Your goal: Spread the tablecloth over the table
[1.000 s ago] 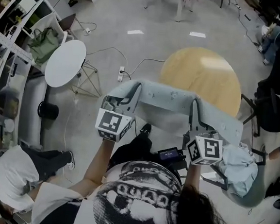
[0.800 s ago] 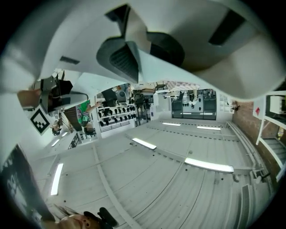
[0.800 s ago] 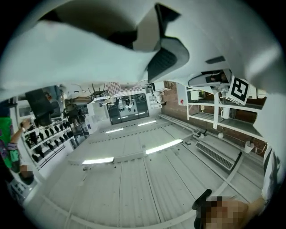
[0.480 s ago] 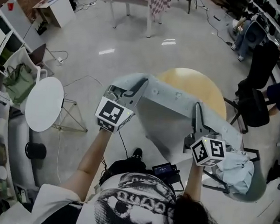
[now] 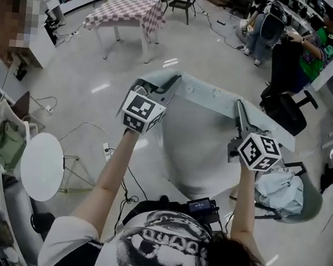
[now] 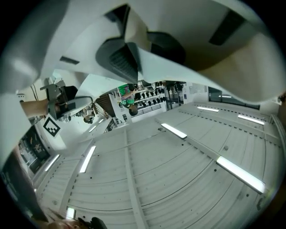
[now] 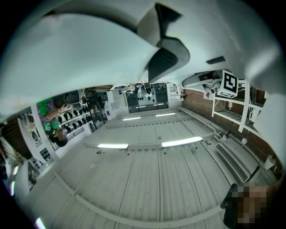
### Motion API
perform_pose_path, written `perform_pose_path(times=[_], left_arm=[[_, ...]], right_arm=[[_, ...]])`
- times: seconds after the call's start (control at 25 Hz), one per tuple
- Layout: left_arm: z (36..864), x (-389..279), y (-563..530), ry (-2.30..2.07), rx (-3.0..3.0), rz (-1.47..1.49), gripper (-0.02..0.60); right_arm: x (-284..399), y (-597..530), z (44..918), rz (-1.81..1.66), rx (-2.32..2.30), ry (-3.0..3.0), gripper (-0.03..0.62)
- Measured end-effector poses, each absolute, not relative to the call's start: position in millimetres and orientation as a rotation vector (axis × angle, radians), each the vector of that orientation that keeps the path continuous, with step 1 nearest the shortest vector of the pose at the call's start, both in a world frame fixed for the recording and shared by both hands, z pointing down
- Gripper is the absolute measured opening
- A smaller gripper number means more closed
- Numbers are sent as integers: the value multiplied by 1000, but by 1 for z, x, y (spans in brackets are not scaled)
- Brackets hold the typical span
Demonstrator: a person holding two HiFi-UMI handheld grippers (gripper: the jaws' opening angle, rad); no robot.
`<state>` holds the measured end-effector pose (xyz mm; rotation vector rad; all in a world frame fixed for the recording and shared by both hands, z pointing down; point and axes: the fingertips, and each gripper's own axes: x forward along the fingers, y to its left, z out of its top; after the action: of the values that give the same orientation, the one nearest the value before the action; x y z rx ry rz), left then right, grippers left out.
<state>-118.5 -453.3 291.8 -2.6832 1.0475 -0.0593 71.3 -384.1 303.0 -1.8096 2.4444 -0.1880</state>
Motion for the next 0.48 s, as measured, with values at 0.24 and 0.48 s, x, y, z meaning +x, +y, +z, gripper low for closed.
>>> perform_pose_path(times=[0.24,0.48], left_arm=[[267,-77,-512,931,-2677,3,67],[240,-49,-556,928,-2644,5,69]], right_arm=[[107,-432,275,-169,-1874,2428,81],[135,-478,247,-117,-1875,2448,81]])
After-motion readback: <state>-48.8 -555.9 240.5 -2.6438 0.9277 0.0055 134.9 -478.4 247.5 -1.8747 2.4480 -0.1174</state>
